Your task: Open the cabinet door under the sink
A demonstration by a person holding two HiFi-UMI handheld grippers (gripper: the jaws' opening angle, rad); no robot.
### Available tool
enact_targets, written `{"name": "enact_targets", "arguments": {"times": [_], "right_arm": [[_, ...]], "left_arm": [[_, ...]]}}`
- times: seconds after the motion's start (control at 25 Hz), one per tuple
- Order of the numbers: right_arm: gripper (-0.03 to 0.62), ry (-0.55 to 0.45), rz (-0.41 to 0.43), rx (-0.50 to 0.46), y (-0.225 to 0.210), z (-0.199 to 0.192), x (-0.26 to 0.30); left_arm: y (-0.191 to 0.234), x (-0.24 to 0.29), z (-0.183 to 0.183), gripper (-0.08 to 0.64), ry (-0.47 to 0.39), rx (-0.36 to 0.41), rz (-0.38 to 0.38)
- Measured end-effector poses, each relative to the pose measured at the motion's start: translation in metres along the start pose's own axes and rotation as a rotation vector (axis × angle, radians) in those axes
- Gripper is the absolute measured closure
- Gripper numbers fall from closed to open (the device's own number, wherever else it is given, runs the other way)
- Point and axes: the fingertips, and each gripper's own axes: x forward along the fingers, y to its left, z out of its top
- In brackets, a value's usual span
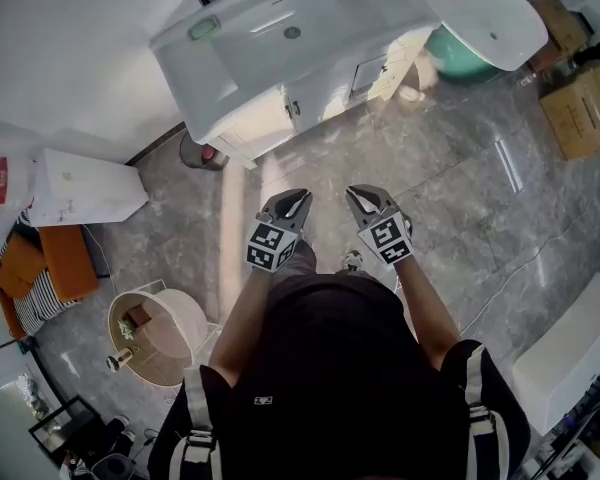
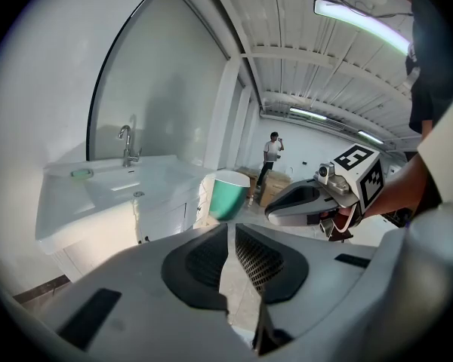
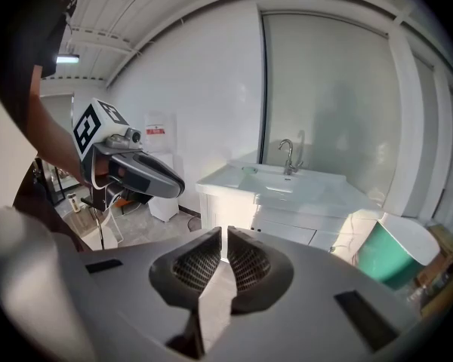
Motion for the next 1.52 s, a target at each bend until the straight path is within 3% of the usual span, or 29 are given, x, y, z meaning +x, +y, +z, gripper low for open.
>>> {"name": "enact_targets", "arguments": {"times": [0.24, 0.44, 0.76, 1.0, 1.24, 1.52], "right_arm": [[0.514, 0.012, -0.048, 0.015, -0.001, 0.022, 0.047], [0.514, 0.008, -0.078, 0.03, 0.002, 0.038, 0.077], [0.514, 0.01, -0.02, 0.066, 0.0, 0.029, 0.114], [0.514, 0.012, 0.012, 0.088, -0.031, -0.015, 0.166], [0.514, 0.041, 0.026, 0.128, -0.051, -0.071, 0.228], [0.514, 0.069, 0.043, 0.165, -0.065, -0.124, 0.292]], "left_arm": [[0.049, -0.003, -0.002, 0.522, 0.012, 0.0, -0.047], [0.079, -0.006, -0.016, 0.521, 0.075, 0.02, -0.098], [0.113, 0.008, -0.031, 0.521, 0.1, -0.005, -0.06], [0.154, 0.04, -0.047, 0.522, 0.036, -0.028, 0.102], [0.176, 0.085, -0.095, 0.522, 0.077, -0.076, 0.1], [0.191, 0.131, -0.144, 0.522, 0.114, -0.061, 0.062]]}}
